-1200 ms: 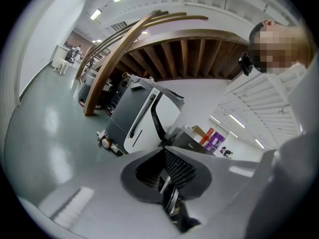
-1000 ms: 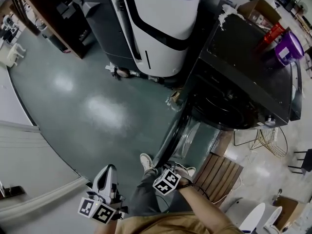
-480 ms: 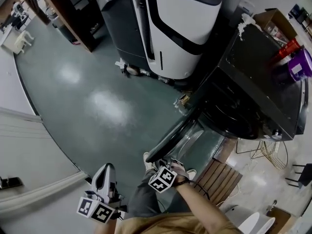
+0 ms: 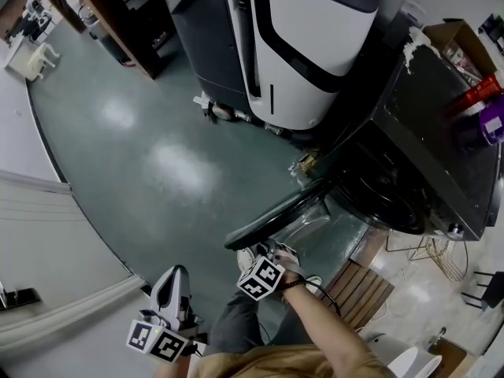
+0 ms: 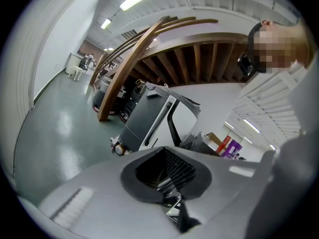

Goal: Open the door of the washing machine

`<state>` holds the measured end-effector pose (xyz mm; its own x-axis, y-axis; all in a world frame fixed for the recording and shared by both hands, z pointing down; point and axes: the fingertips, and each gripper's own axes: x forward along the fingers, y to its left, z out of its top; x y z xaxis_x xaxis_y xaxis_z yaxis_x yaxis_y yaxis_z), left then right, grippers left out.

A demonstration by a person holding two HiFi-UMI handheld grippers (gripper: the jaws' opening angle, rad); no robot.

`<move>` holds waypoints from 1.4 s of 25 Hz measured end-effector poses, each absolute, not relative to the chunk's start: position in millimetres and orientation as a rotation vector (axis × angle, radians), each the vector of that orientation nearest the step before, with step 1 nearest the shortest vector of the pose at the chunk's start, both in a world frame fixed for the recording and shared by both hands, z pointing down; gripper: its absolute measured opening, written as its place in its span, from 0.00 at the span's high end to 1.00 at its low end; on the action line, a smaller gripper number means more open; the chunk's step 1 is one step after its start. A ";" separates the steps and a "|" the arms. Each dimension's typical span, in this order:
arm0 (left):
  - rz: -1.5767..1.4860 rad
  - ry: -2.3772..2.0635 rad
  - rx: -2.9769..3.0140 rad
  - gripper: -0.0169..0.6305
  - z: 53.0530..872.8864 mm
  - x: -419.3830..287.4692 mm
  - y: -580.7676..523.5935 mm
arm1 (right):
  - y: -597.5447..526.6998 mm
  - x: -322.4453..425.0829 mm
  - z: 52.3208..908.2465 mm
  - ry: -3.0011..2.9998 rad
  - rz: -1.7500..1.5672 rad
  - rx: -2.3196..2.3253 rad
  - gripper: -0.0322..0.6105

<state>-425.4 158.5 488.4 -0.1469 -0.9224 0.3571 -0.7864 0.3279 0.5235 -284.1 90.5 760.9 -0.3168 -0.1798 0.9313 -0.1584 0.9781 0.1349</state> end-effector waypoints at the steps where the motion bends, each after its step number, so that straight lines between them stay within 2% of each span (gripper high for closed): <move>1: -0.278 -1.971 1.499 0.88 489.0 -428.4 155.6 | 85.3 -288.8 760.5 -1.903 -0.028 0.246 0.85; 22: -0.273 -1.941 1.503 0.88 504.8 -482.4 123.5 | -33.3 -365.3 734.8 -1.951 -0.161 0.436 0.85; 27: -0.276 -1.949 1.490 0.88 509.0 -498.7 131.1 | -66.6 -376.9 727.5 -1.941 -0.240 0.490 0.91; 35: -0.279 -1.948 1.474 0.88 514.3 -515.1 140.4 | -111.7 -394.5 716.6 -1.916 -0.309 0.553 0.92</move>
